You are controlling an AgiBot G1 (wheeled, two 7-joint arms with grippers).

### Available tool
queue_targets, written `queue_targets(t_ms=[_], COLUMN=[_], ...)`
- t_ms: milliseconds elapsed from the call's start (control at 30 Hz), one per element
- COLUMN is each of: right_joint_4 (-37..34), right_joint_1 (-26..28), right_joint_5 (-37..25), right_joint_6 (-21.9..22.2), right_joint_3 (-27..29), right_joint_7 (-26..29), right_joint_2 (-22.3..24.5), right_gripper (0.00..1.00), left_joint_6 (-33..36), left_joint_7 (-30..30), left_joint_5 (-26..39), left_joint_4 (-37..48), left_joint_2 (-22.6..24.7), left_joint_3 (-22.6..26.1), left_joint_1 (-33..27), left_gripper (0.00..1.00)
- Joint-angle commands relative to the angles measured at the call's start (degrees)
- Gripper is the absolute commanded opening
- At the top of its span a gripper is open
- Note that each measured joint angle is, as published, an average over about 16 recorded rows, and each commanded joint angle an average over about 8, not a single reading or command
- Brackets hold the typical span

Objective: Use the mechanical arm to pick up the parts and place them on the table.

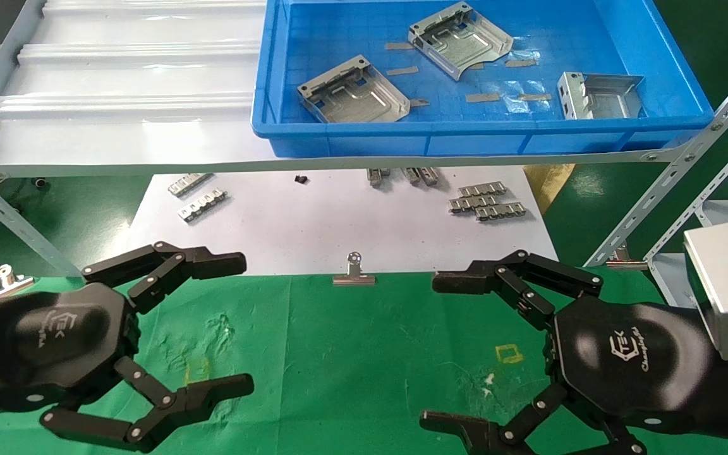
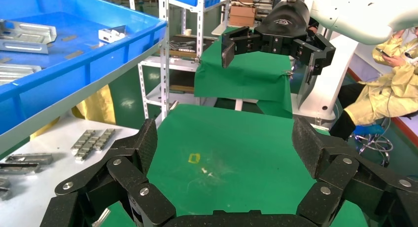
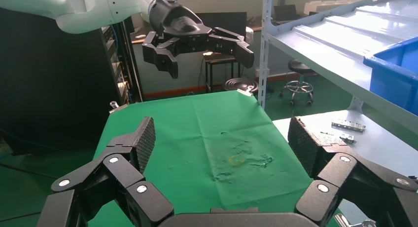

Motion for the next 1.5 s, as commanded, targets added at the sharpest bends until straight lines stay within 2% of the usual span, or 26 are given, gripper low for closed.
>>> queue_targets(t_ms=[33,133,167,200,967,1133,1300,1500], right_joint_4=[0.0,0.0,0.0,0.0,0.1,0.5,-0.1,-6.2], right_joint_1=[0.0,0.0,0.0,0.0,0.0,1.6,6.7,14.7], right_joint_5=[0.0,0.0,0.0,0.0,-0.1,-1.4,-5.1,-12.8], right_joint_6=[0.0,0.0,0.0,0.0,0.0,0.6,4.9,15.7], right_joint_3=[0.0,0.0,0.0,0.0,0.0,-0.2,-1.1,-3.2], right_joint_7=[0.0,0.0,0.0,0.0,0.0,0.4,2.5,4.2], right_joint_2=[0.0,0.0,0.0,0.0,0.0,0.2,-1.9,-9.1], right_gripper=[1.0,1.0,1.0,1.0,1.0,1.0,1.0,1.0], left_joint_6=[0.0,0.0,0.0,0.0,0.0,0.0,0.0,0.0], left_joint_7=[0.0,0.0,0.0,0.0,0.0,0.0,0.0,0.0], left_joint_5=[0.0,0.0,0.0,0.0,0.0,0.0,0.0,0.0], left_joint_4=[0.0,0.0,0.0,0.0,0.0,0.0,0.0,0.0], left_joint_2=[0.0,0.0,0.0,0.0,0.0,0.0,0.0,0.0], left_joint_3=[0.0,0.0,0.0,0.0,0.0,0.0,0.0,0.0], left_joint_1=[0.0,0.0,0.0,0.0,0.0,0.0,0.0,0.0], left_gripper=[0.26,0.16,0.04,0.0,0.0,0.0,0.0,0.0])
